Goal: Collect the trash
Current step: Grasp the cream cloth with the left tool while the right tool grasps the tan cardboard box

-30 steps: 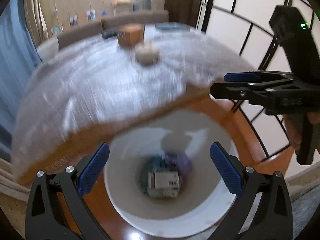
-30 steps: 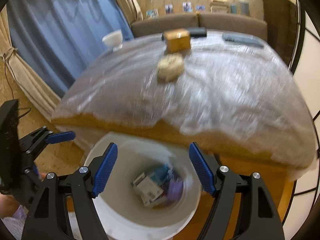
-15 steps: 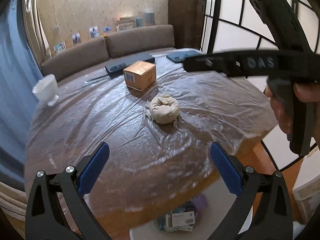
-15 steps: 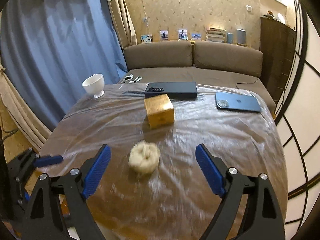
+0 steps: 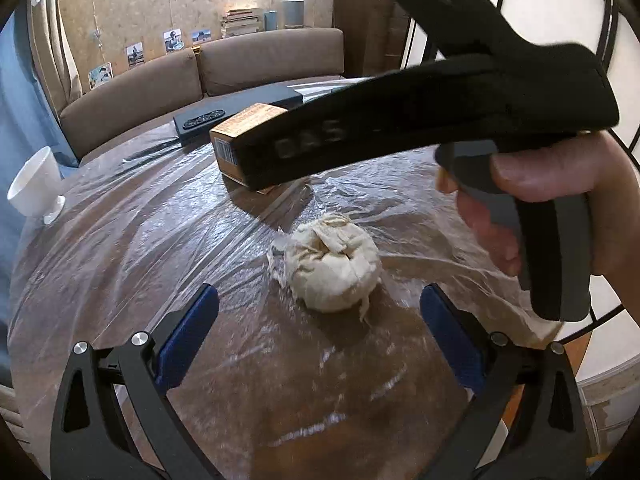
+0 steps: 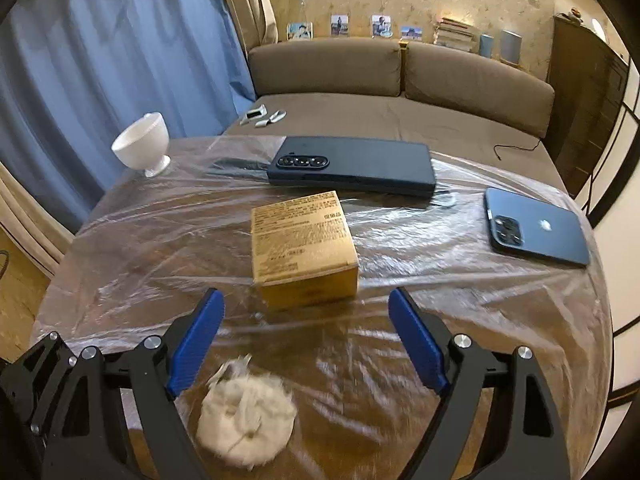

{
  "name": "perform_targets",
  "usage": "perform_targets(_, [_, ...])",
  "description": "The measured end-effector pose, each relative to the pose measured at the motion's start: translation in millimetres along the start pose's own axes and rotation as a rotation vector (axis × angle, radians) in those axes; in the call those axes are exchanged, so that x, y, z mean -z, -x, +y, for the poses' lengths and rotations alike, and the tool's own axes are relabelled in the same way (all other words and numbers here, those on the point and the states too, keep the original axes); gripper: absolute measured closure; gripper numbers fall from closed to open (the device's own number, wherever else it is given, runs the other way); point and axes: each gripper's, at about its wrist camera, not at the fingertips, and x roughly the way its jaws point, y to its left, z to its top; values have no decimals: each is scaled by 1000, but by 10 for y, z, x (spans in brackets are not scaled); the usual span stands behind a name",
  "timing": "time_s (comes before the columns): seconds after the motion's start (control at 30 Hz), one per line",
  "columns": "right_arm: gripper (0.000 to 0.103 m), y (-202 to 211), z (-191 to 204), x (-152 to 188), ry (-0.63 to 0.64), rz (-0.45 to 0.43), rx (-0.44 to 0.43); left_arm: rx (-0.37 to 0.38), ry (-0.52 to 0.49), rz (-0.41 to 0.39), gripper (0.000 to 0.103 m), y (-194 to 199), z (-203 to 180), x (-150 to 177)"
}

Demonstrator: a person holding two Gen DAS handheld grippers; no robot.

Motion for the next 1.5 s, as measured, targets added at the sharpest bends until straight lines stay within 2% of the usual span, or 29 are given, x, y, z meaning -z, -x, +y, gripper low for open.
perform_targets(0.07, [27,-111,-11,-60,4,17,-12,9,8,6,2,-46,9,-26])
perform_targets(0.27, [28,-250,-22,-181,21,21,-28,21,22,6,2,-129,54,-106])
perform_targets(0.4, [41,-349,-29,-232,34,43,-35,24,8,12,2,-171,47,-118])
perform_targets(0.47, [42,-374,-39,-241,38,45,-35,25,-1,16,10,-197,56,-129])
perform_targets(0.6, [43,-393,-25,-248,53,35,-33,29,-13,31,20,-239,55,-120])
perform_targets(0.67, [43,-376,-40,-236,53,31,-34,17,-35,30,29,-244,30,-137])
perform_targets(0.7, [43,-372,-49,-233,51,28,-34,15,-44,31,30,-239,13,-137])
perform_targets(0.77, [43,-354,-57,-222,49,18,-26,5,-58,22,50,-213,-12,-127])
perform_targets(0.8, [43,-336,-61,-217,50,10,-21,-5,-63,20,51,-202,-27,-125])
perform_targets(0.97, [43,-182,-128,-204,19,-33,-29,14,-26,16,51,-117,11,-74])
perform_targets(1.13, [43,-20,-197,-154,-18,-54,-37,20,27,15,51,21,213,11])
perform_targets(1.5, [43,353,-173,352,-114,-43,-81,-3,135,12,51,276,588,267])
